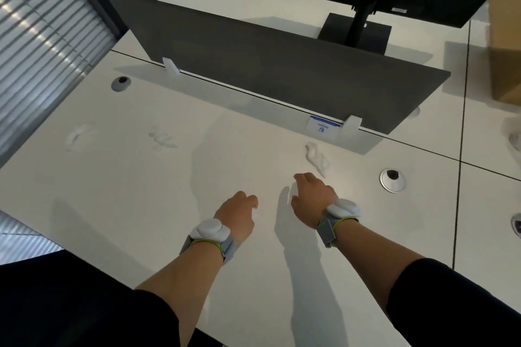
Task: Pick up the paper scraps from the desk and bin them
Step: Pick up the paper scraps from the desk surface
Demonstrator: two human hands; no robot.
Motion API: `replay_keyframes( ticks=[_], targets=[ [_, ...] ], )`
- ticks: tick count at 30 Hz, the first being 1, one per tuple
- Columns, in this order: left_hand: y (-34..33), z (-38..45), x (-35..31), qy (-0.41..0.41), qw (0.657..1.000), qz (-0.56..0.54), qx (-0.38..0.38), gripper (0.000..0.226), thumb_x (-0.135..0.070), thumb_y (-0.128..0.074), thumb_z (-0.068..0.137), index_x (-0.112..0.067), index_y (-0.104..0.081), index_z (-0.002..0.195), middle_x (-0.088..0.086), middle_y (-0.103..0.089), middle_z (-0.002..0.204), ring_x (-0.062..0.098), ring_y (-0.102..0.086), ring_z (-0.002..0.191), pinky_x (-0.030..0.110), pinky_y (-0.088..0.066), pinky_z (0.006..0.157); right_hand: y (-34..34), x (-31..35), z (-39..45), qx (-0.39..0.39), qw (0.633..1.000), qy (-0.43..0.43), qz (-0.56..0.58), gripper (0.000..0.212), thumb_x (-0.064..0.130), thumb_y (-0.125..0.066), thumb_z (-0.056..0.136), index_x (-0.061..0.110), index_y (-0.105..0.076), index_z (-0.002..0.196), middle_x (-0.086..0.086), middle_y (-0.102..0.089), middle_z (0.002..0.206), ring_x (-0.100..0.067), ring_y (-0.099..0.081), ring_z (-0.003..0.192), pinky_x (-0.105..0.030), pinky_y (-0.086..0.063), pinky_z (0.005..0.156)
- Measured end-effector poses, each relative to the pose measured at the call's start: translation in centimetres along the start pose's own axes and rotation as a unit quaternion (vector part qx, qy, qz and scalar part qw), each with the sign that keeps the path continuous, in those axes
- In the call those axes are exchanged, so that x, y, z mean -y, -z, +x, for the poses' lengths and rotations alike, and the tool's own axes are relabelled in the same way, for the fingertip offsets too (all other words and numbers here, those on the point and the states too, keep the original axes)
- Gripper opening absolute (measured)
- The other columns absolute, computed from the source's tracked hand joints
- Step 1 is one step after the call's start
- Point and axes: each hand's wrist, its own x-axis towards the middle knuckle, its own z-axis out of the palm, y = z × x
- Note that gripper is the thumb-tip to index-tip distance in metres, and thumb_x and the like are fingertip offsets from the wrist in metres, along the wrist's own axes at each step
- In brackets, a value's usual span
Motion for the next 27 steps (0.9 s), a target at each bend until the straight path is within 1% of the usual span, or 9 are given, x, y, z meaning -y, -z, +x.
replay_keyframes(
  ticks=[2,4,7,9,11,16,23,25,27],
  targets=[
    [0.9,-0.1,0.3,-0.003,1.000,-0.019,-0.023,0.032,-0.011,-0.050,0.088,-0.019,-0.054,0.119,0.005,-0.050,0.119,0.026,-0.055,0.100,0.028,-0.044,0.082,0.4,-0.2,1.3,-0.017,1.000,0.009,-0.012,0.045,0.026,-0.047,0.088,0.017,-0.043,0.132,-0.006,-0.050,0.135,-0.028,-0.054,0.118,-0.039,-0.043,0.093],
    [1.6,-0.5,0.5,-0.005,0.998,-0.039,-0.055,0.032,-0.012,-0.049,0.087,-0.021,-0.056,0.117,0.004,-0.052,0.116,0.025,-0.055,0.100,0.026,-0.040,0.080,0.9,-0.5,2.6,-0.027,0.999,0.018,-0.028,0.052,0.028,-0.049,0.086,0.017,-0.040,0.136,-0.009,-0.044,0.144,-0.030,-0.046,0.129,-0.040,-0.038,0.103],
    [2.3,-1.3,0.6,-0.013,0.993,-0.072,-0.092,0.031,-0.012,-0.051,0.086,-0.020,-0.058,0.115,0.002,-0.055,0.112,0.023,-0.056,0.098,0.027,-0.042,0.081,1.7,-0.8,4.4,-0.032,0.998,0.012,-0.049,0.062,0.028,-0.054,0.081,0.021,-0.035,0.140,-0.009,-0.031,0.152,-0.028,-0.027,0.143,-0.046,-0.024,0.116],
    [2.7,-1.9,0.5,-0.016,0.989,-0.091,-0.114,0.031,-0.013,-0.052,0.085,-0.021,-0.059,0.114,0.001,-0.056,0.109,0.021,-0.057,0.094,0.027,-0.044,0.080,2.1,-1.0,5.5,-0.028,0.998,0.010,-0.060,0.064,0.025,-0.056,0.079,0.023,-0.035,0.139,-0.009,-0.027,0.153,-0.028,-0.020,0.146,-0.049,-0.019,0.117],
    [3.1,-2.5,0.6,-0.016,0.985,-0.108,-0.135,0.030,-0.014,-0.055,0.084,-0.021,-0.060,0.113,0.000,-0.057,0.107,0.021,-0.058,0.091,0.030,-0.047,0.081,2.4,-1.2,6.6,-0.017,0.998,0.009,-0.065,0.066,0.026,-0.057,0.077,0.023,-0.034,0.139,-0.010,-0.024,0.154,-0.029,-0.018,0.146,-0.051,-0.019,0.117],
    [4.3,-3.6,1.0,-0.014,0.974,-0.140,-0.177,0.032,-0.014,-0.060,0.083,-0.021,-0.061,0.114,0.000,-0.060,0.110,0.021,-0.061,0.093,0.039,-0.052,0.086,3.0,-2.0,8.4,0.003,0.999,-0.011,-0.050,0.067,0.023,-0.057,0.076,0.025,-0.033,0.139,-0.011,-0.019,0.156,-0.031,-0.013,0.147,-0.054,-0.022,0.116],
    [6.0,-4.7,1.3,-0.028,0.956,-0.182,-0.230,0.030,-0.013,-0.063,0.081,-0.025,-0.063,0.109,-0.006,-0.061,0.105,0.016,-0.061,0.086,0.036,-0.054,0.082,1.6,-3.5,9.7,0.030,0.997,-0.049,-0.043,0.075,0.018,-0.056,0.069,0.039,-0.032,0.138,-0.006,-0.003,0.157,-0.034,-0.002,0.148,-0.061,-0.025,0.112],
    [6.5,-5.1,1.4,-0.026,0.952,-0.189,-0.238,0.030,-0.013,-0.064,0.081,-0.025,-0.064,0.109,-0.007,-0.061,0.105,0.014,-0.061,0.085,0.034,-0.054,0.082,1.4,-3.8,9.9,0.043,0.997,-0.045,-0.043,0.076,0.017,-0.056,0.070,0.039,-0.033,0.138,-0.007,-0.001,0.157,-0.036,-0.005,0.146,-0.057,-0.030,0.112],
    [6.8,-5.4,1.7,-0.024,0.950,-0.191,-0.244,0.031,-0.013,-0.064,0.080,-0.025,-0.064,0.109,-0.008,-0.061,0.105,0.012,-0.061,0.084,0.032,-0.054,0.081,1.3,-3.9,9.8,0.067,0.996,-0.042,-0.038,0.074,0.014,-0.058,0.071,0.035,-0.035,0.139,-0.010,-0.003,0.157,-0.039,-0.017,0.142,-0.051,-0.035,0.111]
  ],
)
